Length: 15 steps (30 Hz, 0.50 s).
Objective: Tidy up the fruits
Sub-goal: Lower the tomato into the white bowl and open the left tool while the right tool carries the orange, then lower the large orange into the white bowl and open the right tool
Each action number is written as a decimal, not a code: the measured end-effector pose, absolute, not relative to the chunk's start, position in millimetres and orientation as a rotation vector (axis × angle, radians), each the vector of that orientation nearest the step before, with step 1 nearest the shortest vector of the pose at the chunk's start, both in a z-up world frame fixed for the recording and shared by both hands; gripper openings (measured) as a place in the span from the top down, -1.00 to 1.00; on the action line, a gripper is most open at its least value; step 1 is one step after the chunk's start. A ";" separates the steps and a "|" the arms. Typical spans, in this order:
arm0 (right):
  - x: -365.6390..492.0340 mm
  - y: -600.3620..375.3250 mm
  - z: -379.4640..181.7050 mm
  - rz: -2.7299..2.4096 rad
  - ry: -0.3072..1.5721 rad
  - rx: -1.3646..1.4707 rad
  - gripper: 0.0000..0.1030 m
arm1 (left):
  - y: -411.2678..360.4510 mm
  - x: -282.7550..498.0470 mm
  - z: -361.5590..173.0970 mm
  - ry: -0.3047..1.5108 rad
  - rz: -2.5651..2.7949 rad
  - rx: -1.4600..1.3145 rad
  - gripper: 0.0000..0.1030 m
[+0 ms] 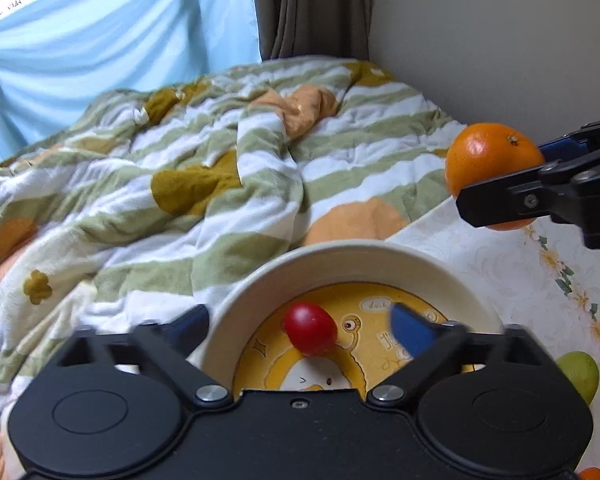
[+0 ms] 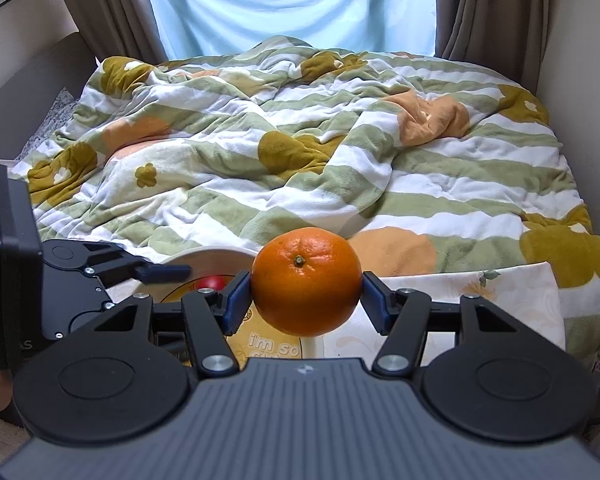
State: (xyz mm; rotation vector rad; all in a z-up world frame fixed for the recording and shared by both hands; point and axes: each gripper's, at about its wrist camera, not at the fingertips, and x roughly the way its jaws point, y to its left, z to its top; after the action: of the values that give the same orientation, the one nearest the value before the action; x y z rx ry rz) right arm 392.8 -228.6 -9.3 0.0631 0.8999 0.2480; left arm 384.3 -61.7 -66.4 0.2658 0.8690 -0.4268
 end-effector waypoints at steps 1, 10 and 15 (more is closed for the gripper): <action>393.0 -228.7 -8.1 0.247 0.899 0.063 -0.44 | -59.9 381.5 -62.6 0.868 -0.432 0.265 -0.99; 386.4 -216.3 -11.0 0.275 0.908 0.031 -0.44 | -27.7 345.4 -40.8 0.899 -0.377 0.219 -1.00; 381.4 -196.5 -22.6 0.302 0.883 -0.036 -0.44 | -11.2 328.7 -29.2 0.884 -0.329 0.213 -1.00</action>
State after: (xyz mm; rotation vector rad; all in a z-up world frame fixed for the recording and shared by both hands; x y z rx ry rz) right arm 381.4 -196.5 -22.6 -0.0362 0.8831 0.3021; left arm 328.7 -11.2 -29.2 0.2129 0.8840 -0.3292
